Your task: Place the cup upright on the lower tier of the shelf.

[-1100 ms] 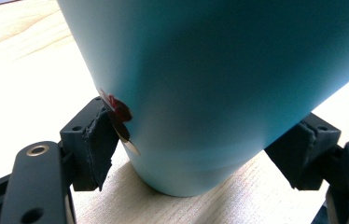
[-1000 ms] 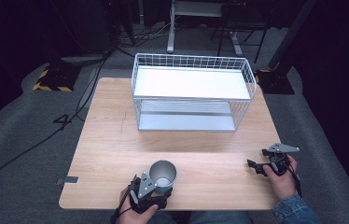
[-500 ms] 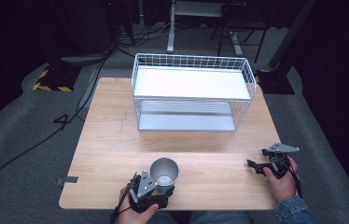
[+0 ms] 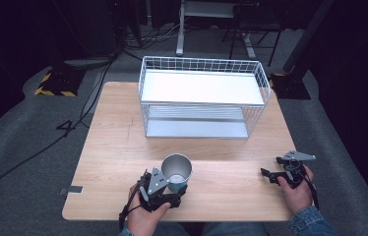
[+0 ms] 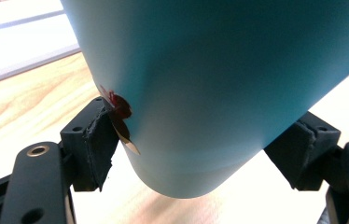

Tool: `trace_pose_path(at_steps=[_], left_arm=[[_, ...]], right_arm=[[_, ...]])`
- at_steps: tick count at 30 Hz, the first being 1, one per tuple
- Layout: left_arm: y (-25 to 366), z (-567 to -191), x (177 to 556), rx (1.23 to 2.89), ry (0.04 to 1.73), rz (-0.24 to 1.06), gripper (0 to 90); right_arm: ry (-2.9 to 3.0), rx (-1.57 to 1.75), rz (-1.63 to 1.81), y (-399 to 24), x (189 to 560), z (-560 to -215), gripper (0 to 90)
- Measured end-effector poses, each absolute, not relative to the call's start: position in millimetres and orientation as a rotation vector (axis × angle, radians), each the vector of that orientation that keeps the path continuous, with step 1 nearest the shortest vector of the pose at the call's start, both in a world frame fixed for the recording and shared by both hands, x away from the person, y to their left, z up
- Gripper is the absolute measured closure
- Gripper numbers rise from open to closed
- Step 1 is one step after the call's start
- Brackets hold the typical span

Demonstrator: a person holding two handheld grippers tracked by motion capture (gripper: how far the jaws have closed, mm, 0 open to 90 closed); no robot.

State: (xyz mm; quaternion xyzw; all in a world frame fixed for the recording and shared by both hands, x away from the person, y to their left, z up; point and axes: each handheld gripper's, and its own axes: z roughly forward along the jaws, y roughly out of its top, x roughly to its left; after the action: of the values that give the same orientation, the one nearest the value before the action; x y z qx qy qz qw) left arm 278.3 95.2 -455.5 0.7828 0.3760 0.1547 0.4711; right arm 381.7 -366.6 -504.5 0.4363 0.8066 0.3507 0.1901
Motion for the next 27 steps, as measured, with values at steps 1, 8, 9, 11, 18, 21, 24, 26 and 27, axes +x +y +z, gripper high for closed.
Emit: trace_pose_path(at_steps=[1, 8, 9, 11, 18, 21, 24, 26, 27], left_arm=[[94.5, -454.1, 280.4, 1.916, 0.922, 0.376, 24.2], [91.5, -444.4, 297.0, 1.893, 0.925, 0.359, 24.2], [91.2, -443.3, 299.5, 1.892, 0.925, 0.358, 24.2], [90.2, -441.5, 304.0, 1.892, 0.927, 0.357, 24.2], [86.9, -433.8, 324.6, 1.898, 0.931, 0.346, 24.2], [85.2, -431.1, 333.6, 1.893, 0.931, 0.362, 24.2], [83.9, -430.1, 343.0, 1.882, 0.928, 0.372, 24.2], [82.8, -431.0, 350.1, 1.869, 0.938, 0.368, 24.2], [82.3, -431.7, 354.9, 1.865, 0.942, 0.369, 24.2]], right_arm=[[2.267, 1.226, 0.986, -366.6, 381.7, -504.5, 12.3], [2.267, 1.225, 0.985, -366.6, 381.7, -504.5, 12.3], [2.267, 1.226, 0.986, -366.6, 381.7, -504.5, 12.3], [2.267, 1.225, 0.985, -366.6, 381.7, -504.5, 12.3], [2.267, 1.225, 0.985, -366.6, 381.7, -504.5, 12.3], [2.267, 1.226, 0.985, -366.6, 381.7, -504.5, 12.3], [2.267, 1.226, 0.985, -366.6, 381.7, -504.5, 12.3], [2.267, 1.226, 0.985, -366.6, 381.7, -504.5, 12.3], [2.267, 1.226, 0.985, -366.6, 381.7, -504.5, 12.3]])
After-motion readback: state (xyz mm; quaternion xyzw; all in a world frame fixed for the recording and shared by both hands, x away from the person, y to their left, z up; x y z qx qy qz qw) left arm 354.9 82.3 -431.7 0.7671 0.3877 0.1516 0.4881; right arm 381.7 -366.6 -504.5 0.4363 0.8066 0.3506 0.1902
